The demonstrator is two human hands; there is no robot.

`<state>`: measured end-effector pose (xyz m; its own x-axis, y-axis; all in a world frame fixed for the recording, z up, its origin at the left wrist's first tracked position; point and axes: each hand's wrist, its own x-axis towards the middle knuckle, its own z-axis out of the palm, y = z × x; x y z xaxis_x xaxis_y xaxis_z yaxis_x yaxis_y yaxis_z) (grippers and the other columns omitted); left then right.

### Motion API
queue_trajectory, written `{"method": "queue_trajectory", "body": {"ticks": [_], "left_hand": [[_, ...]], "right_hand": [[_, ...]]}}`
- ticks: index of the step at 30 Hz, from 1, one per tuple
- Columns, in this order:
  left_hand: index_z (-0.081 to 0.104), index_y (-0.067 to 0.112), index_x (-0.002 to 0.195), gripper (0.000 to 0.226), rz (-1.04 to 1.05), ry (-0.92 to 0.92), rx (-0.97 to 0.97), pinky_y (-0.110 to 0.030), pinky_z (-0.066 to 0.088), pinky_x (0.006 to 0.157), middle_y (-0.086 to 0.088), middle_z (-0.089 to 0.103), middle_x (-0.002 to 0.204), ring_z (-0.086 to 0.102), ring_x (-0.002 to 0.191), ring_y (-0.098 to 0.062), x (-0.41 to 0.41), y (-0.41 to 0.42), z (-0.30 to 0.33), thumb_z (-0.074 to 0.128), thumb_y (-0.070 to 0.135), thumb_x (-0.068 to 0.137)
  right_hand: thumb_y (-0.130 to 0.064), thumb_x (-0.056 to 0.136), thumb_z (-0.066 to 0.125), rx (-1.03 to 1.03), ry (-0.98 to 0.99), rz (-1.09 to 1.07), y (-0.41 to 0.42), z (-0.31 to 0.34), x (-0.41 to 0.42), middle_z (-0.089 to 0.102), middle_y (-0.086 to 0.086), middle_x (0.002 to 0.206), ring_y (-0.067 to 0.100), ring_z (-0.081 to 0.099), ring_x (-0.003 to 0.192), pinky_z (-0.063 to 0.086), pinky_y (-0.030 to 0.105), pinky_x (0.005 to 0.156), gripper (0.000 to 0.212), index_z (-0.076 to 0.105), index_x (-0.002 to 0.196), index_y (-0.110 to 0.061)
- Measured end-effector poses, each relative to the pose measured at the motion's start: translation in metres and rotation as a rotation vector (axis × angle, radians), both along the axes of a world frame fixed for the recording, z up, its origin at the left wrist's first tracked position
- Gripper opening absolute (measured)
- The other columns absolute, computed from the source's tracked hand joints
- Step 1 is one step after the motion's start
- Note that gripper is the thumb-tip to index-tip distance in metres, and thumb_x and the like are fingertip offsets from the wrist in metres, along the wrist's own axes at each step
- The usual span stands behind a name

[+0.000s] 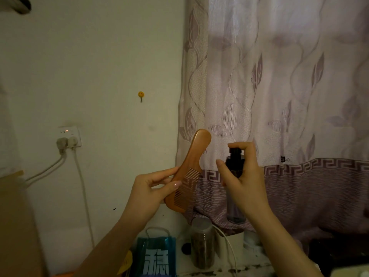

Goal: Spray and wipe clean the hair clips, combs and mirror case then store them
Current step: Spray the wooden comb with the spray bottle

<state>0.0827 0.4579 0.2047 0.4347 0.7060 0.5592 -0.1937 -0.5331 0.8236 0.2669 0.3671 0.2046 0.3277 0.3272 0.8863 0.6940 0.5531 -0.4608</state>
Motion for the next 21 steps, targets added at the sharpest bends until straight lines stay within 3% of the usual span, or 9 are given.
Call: {"method": "queue_trajectory", "body": {"ticks": [5, 8, 11, 15, 21], "left_hand": [[0.067, 0.025, 0.109, 0.036, 0.002, 0.001, 0.001, -0.016, 0.054, 0.058, 0.000, 0.075, 0.081, 0.071, 0.075, -0.008, 0.000, 0.001, -0.005, 0.066, 0.001, 0.081], [0.066, 0.026, 0.110, 0.038, -0.003, 0.023, 0.003, -0.015, 0.054, 0.058, 0.003, 0.075, 0.079, 0.071, 0.074, -0.006, -0.001, 0.002, -0.010, 0.066, 0.000, 0.081], [0.066, 0.027, 0.108, 0.039, -0.007, 0.053, -0.004, -0.016, 0.054, 0.059, 0.004, 0.075, 0.081, 0.071, 0.076, -0.007, -0.001, 0.004, -0.018, 0.066, -0.001, 0.081], [0.066, 0.028, 0.106, 0.040, 0.006, 0.099, -0.001, -0.017, 0.055, 0.060, 0.006, 0.075, 0.080, 0.071, 0.076, -0.007, -0.002, 0.006, -0.031, 0.067, -0.002, 0.080], [0.063, 0.022, 0.110, 0.040, -0.017, 0.179, -0.027, -0.014, 0.054, 0.061, 0.015, 0.074, 0.079, 0.071, 0.077, -0.003, -0.007, 0.006, -0.053, 0.064, -0.004, 0.080]], "right_hand": [[-0.016, 0.085, 0.068, -0.014, 0.085, 0.101, 0.000, -0.006, 0.004, 0.056, 0.002, 0.074, 0.025, 0.059, 0.060, 0.053, 0.051, 0.058, 0.042, 0.045, 0.108, -0.044], [-0.016, 0.084, 0.069, -0.036, 0.136, 0.146, 0.001, -0.011, 0.008, 0.060, 0.001, 0.076, 0.021, 0.063, 0.062, 0.057, 0.043, 0.062, 0.054, 0.043, 0.123, -0.040], [-0.015, 0.083, 0.071, -0.065, 0.190, 0.198, 0.003, -0.016, 0.010, 0.066, -0.002, 0.085, 0.019, 0.067, 0.075, 0.058, 0.040, 0.070, 0.063, 0.041, 0.132, -0.040], [-0.030, 0.076, 0.070, -0.128, 0.229, 0.228, 0.004, -0.023, 0.013, 0.067, -0.004, 0.108, 0.013, 0.065, 0.101, 0.056, 0.051, 0.081, 0.068, 0.040, 0.136, -0.040], [-0.029, 0.074, 0.072, -0.193, 0.266, 0.275, 0.009, -0.041, 0.012, 0.060, -0.015, 0.120, 0.009, 0.061, 0.110, 0.054, 0.057, 0.083, 0.070, 0.042, 0.137, -0.035]]}}
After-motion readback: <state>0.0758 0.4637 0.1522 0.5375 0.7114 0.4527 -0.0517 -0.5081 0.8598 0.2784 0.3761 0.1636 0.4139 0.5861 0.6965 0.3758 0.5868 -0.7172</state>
